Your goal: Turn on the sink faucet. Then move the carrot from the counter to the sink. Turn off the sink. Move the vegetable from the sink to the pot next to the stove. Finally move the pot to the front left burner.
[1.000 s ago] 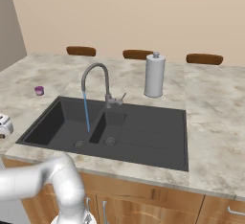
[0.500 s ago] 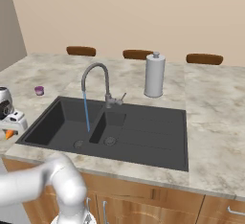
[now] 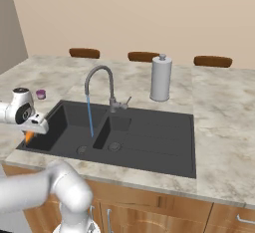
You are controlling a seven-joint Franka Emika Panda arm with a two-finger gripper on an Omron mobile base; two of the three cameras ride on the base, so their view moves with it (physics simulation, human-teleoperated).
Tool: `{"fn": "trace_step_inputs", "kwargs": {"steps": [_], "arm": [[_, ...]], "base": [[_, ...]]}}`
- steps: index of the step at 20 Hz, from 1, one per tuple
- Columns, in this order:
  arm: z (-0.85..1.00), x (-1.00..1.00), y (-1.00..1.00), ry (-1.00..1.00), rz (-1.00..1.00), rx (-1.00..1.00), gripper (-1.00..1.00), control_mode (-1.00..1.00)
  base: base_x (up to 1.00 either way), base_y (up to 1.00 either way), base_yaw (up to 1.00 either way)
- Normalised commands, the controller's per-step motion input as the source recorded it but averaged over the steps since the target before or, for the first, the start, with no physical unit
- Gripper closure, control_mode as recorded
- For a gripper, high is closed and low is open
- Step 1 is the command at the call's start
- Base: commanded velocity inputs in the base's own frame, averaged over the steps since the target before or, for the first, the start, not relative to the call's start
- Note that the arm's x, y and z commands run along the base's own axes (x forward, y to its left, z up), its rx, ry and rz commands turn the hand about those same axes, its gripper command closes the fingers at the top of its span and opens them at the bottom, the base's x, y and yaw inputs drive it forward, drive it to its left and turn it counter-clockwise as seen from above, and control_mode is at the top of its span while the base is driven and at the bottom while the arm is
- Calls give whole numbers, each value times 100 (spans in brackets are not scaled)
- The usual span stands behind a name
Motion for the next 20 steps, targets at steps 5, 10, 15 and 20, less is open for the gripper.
{"fn": "trace_step_inputs", "kwargs": {"steps": [5,10,15,20], "arm": [[3,54,-57,0,0,0,100,-100],[0,51,-59,0,0,3,100,-100],[-17,57,-47,2,0,1,100,-100],[-42,39,-29,1,0,0,100,-100]], "base": [[0,0,0],[0,0,0],[0,0,0],[0,0,0]]}}
